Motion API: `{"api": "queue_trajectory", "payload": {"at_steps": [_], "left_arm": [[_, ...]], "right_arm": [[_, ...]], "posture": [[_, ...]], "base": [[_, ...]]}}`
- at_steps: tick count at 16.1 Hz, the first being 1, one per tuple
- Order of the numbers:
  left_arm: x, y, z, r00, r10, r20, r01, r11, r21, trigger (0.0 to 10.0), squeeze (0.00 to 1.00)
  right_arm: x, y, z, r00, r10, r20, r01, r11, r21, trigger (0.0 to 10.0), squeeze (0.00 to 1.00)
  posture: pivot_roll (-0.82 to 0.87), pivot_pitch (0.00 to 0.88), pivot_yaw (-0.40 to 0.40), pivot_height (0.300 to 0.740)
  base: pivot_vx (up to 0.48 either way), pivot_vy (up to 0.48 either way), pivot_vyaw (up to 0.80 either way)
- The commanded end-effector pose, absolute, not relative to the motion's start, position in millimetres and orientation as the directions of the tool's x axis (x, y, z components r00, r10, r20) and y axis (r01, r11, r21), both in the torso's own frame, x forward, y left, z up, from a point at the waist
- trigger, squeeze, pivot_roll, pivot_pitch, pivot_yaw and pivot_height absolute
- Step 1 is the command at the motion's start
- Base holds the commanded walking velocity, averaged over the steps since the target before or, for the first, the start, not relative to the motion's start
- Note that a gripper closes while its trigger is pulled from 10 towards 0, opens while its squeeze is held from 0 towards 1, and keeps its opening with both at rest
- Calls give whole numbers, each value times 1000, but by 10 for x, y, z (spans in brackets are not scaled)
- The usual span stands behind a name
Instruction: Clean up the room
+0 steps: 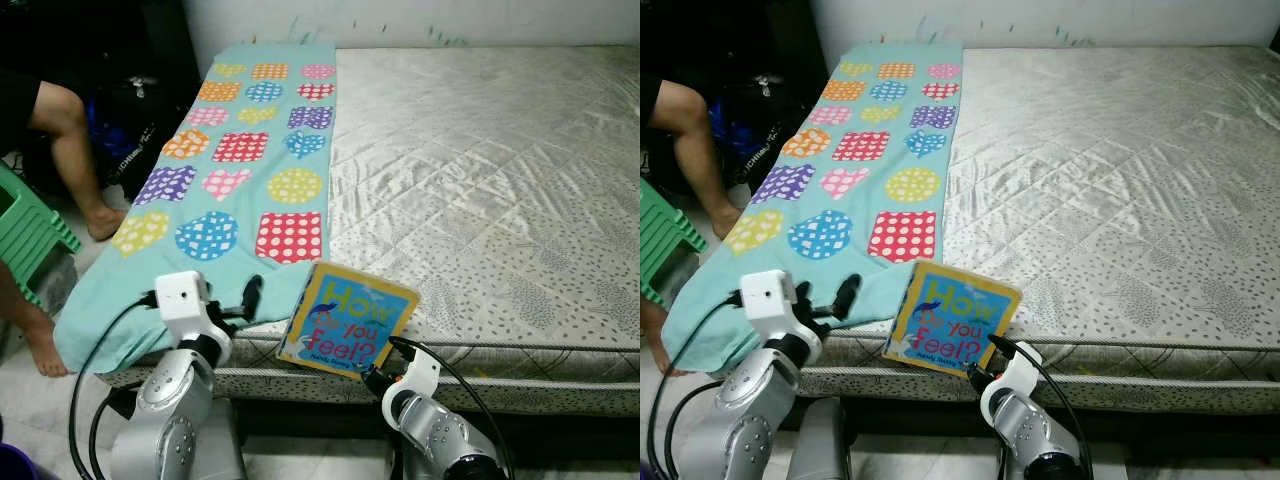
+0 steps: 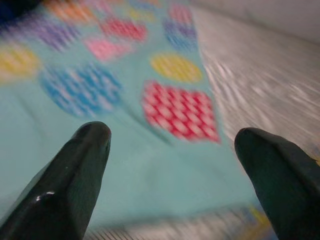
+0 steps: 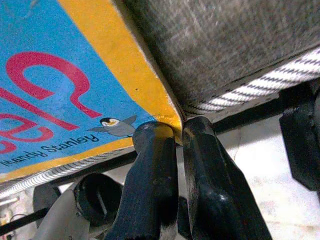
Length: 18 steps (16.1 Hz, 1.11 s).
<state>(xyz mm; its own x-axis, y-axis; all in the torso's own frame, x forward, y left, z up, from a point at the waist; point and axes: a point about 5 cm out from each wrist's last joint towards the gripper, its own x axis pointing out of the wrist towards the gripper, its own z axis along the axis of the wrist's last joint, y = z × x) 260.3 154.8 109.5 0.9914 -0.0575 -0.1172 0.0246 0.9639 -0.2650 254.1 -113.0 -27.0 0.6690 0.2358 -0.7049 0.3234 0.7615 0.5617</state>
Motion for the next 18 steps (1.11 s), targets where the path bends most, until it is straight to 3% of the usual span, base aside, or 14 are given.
{"api": "queue_trajectory", "payload": {"at_steps": [1,18], "left_arm": [[2643,1652,1162,998,11,-64,-24,977,-211,10000,0],[2659,1632,1160,999,22,-36,-29,975,-221,10000,0]], "right_arm": [[3350,-1157,1565,994,110,19,-110,924,367,10000,0],[3347,-1118,1608,993,117,14,-113,915,387,10000,0]], "posture": [[-40,0,1,544],[-42,0,-3,729]], "base": [[0,0,0],[0,0,0]]}}
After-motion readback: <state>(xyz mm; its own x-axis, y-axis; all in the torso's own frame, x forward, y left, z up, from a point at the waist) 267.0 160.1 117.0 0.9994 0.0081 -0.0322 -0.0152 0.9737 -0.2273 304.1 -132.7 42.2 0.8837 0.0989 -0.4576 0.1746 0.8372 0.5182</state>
